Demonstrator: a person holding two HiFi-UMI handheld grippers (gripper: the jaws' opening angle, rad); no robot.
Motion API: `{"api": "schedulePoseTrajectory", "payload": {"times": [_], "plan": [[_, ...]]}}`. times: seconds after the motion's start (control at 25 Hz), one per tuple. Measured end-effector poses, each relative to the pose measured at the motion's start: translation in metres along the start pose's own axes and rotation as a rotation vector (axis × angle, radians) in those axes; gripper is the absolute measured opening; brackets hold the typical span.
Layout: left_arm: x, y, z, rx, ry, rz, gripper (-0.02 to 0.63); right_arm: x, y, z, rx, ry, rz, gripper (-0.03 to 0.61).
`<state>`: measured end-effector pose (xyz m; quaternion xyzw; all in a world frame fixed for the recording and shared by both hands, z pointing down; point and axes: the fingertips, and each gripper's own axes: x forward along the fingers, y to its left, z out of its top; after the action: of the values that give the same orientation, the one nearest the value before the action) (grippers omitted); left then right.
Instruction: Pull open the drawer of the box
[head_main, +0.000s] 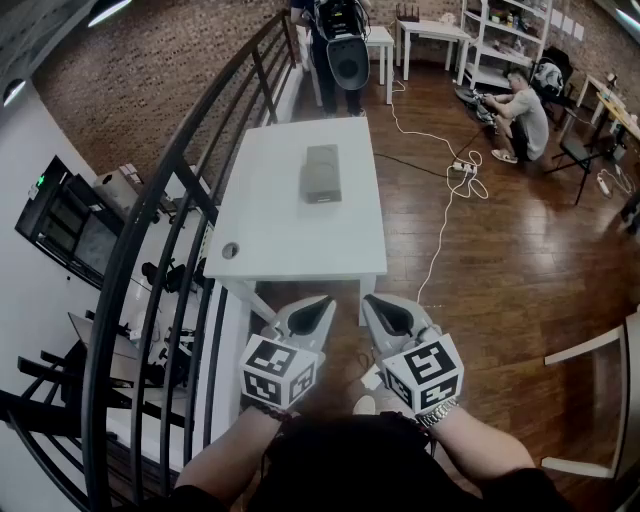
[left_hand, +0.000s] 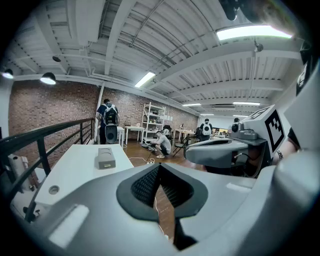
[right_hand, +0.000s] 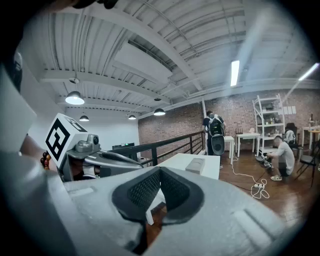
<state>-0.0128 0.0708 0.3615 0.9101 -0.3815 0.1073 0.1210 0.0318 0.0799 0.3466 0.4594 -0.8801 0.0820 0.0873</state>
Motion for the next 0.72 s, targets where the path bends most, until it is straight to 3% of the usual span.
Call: {"api": "schedulePoseTrajectory", "payload": {"times": [0.32, 0.72], "plan": [[0.021, 0.004, 0.006, -0.006, -0.008, 0.007, 0.015, 0.006, -0.013, -0.003, -0.037, 0.028, 0.008, -0.009], [0.062, 0.046, 0.005, -0.043, -0.005, 0.019, 0.015, 0.037, -0.036, 0.001, -0.061, 0.056, -0.009, -0.009]]}}
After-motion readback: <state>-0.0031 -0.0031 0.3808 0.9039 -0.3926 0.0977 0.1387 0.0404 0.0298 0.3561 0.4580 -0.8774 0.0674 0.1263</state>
